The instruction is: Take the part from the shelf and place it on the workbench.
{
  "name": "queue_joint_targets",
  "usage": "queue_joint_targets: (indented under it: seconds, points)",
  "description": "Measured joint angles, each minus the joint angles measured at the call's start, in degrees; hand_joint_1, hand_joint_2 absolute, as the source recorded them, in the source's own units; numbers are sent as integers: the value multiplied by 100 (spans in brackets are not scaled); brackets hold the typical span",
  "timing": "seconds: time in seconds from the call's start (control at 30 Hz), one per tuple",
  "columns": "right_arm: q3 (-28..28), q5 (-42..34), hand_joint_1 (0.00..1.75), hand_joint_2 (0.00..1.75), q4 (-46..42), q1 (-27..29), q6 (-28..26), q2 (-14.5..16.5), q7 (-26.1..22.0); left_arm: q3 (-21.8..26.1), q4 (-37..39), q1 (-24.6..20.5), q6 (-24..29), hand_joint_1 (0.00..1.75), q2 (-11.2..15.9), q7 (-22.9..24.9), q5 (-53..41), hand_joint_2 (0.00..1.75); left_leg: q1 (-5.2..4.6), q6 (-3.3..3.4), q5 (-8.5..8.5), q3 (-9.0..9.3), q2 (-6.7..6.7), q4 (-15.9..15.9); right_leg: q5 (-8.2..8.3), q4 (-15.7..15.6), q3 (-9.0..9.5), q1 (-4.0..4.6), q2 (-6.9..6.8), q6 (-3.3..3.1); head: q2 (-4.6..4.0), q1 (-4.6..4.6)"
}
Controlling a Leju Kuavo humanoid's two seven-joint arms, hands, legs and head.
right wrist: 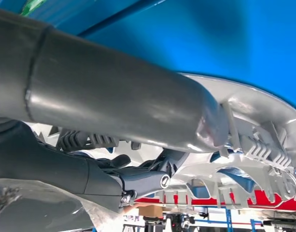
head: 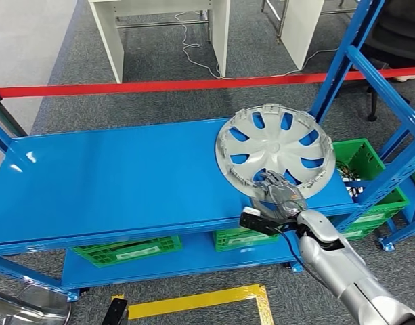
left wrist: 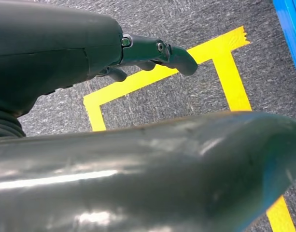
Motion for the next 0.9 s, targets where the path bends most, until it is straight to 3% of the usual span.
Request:
queue_joint_targets:
  seconds: [0.63, 0.7, 0.9]
  points:
    - [-21, 46, 0, 0, 248, -164, 3, 30, 95, 4, 0, 0, -3, 0, 25, 37, -57, 0, -3, 0, 6, 38, 1, 1, 8, -2, 36, 0, 0, -3, 0, -1]
    - [-53, 67, 0, 0, 214, -113, -212, 28, 125, 9, 0, 1, -8, 0, 25, 36, -70, 0, -3, 1, 7, 35, -1, 2, 8, -1, 35, 0, -5, -3, 0, 0]
    - [-338, 894, 0, 0, -183, 372, -1618, 39, 417, 65, 0, 31, 7, 0, 29, 9, -99, 0, -1, 1, 9, -1, -8, 2, 7, 3, 8, -1, -17, -4, 0, 1]
